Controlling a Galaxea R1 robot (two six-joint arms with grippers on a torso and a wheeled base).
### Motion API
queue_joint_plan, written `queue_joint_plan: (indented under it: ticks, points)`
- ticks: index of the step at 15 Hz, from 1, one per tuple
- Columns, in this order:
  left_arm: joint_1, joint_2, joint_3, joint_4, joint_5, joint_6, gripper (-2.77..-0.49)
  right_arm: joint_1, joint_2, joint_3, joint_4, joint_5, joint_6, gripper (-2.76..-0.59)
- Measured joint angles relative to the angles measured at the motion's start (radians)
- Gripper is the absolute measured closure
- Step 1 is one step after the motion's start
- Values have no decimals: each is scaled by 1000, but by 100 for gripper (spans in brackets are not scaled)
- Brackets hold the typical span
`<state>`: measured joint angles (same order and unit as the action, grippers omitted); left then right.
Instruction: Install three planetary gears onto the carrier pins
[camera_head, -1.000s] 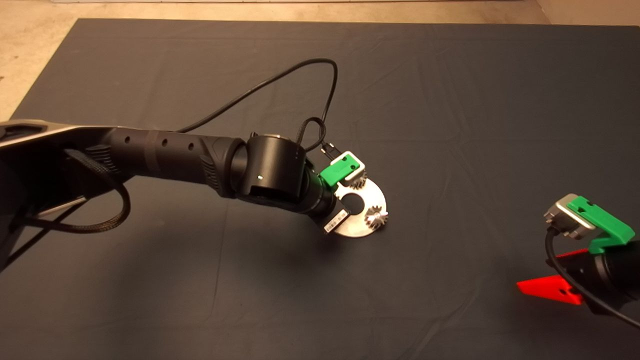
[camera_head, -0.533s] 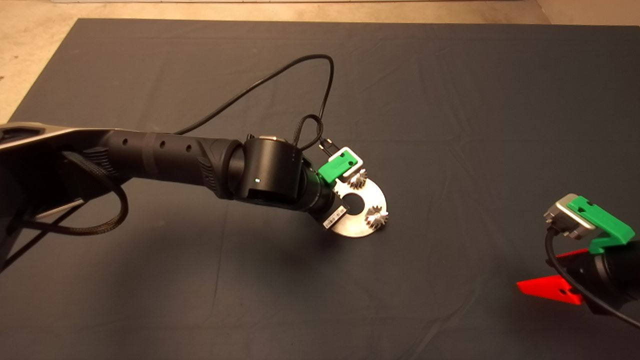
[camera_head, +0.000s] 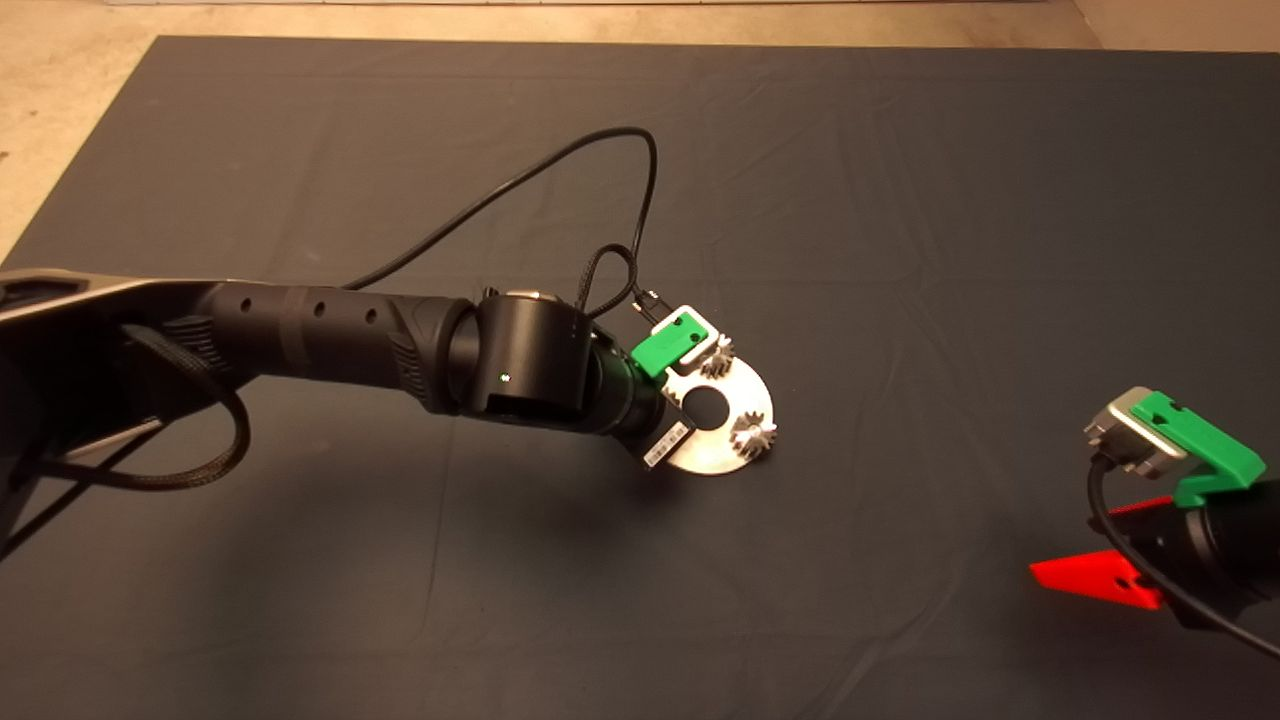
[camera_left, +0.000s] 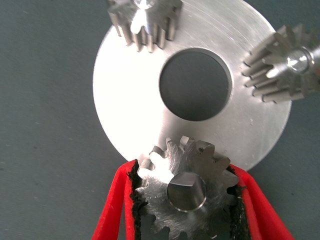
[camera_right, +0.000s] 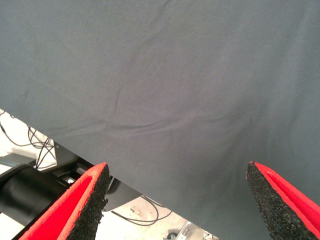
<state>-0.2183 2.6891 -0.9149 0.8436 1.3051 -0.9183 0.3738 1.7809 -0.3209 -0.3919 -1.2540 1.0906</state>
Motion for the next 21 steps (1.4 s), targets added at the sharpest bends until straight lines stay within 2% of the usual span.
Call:
queue_joint_plan:
  ticks: [3,4,7,21]
  points:
    - [5,1,-4,0,-12,0,-78,0,0,0,0,1,0,-202]
    - [5,1,-13,0,-27,0,-78,0,0,0,0,1,0,-202]
    - [13,6,-21,16,-52,0,-78,0,0,0,0,0,0,-202]
    - [16,-2,-21,24,-68,2,-78,0,0,0,0,1,0,-202]
